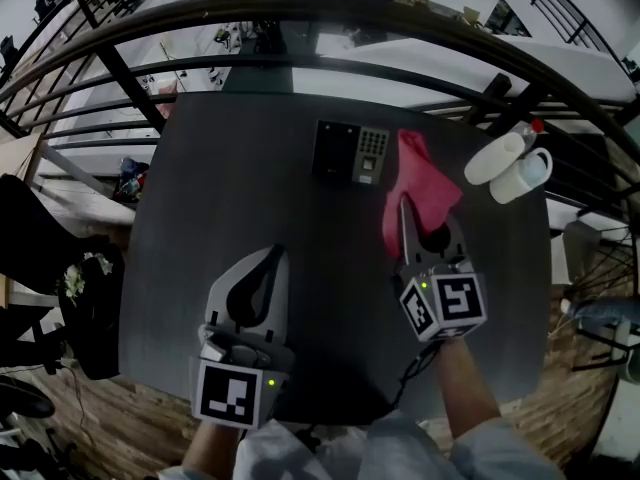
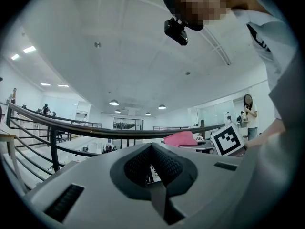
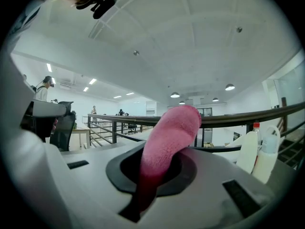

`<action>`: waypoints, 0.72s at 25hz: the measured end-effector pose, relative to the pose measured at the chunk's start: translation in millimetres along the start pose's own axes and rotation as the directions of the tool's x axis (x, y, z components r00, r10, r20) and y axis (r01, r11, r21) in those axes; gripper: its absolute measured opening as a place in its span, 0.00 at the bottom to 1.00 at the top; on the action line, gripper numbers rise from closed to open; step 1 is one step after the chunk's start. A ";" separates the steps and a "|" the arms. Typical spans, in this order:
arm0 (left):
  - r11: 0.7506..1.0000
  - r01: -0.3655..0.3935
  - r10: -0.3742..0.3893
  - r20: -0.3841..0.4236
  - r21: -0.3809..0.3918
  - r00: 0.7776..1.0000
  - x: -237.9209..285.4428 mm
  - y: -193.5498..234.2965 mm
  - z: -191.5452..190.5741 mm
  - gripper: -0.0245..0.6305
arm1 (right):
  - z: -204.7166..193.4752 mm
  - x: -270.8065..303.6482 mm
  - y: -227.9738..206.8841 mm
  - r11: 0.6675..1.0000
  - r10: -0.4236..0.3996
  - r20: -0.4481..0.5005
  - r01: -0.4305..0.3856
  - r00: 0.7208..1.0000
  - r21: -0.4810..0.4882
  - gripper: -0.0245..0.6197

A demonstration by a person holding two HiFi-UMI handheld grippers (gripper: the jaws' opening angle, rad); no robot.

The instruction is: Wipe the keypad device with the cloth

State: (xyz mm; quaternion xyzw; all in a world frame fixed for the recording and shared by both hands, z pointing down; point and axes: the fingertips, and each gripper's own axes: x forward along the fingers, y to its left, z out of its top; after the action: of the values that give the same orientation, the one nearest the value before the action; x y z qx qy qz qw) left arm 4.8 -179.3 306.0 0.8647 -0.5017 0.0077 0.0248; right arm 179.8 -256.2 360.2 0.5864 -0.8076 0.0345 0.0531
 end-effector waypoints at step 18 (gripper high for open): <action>0.996 -0.070 0.068 -0.025 -0.061 0.997 3.9 41.9 -24.7 0.04 | -40.4 84.1 -29.3 0.997 -0.065 -0.089 0.062 0.994 -0.039 0.09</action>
State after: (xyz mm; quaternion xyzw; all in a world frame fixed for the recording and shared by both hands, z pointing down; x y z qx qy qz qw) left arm -29.4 -202.2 332.4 0.8455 -0.5309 0.0027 0.0571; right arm 183.7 -339.8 410.7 0.6085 -0.7859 0.0446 0.1011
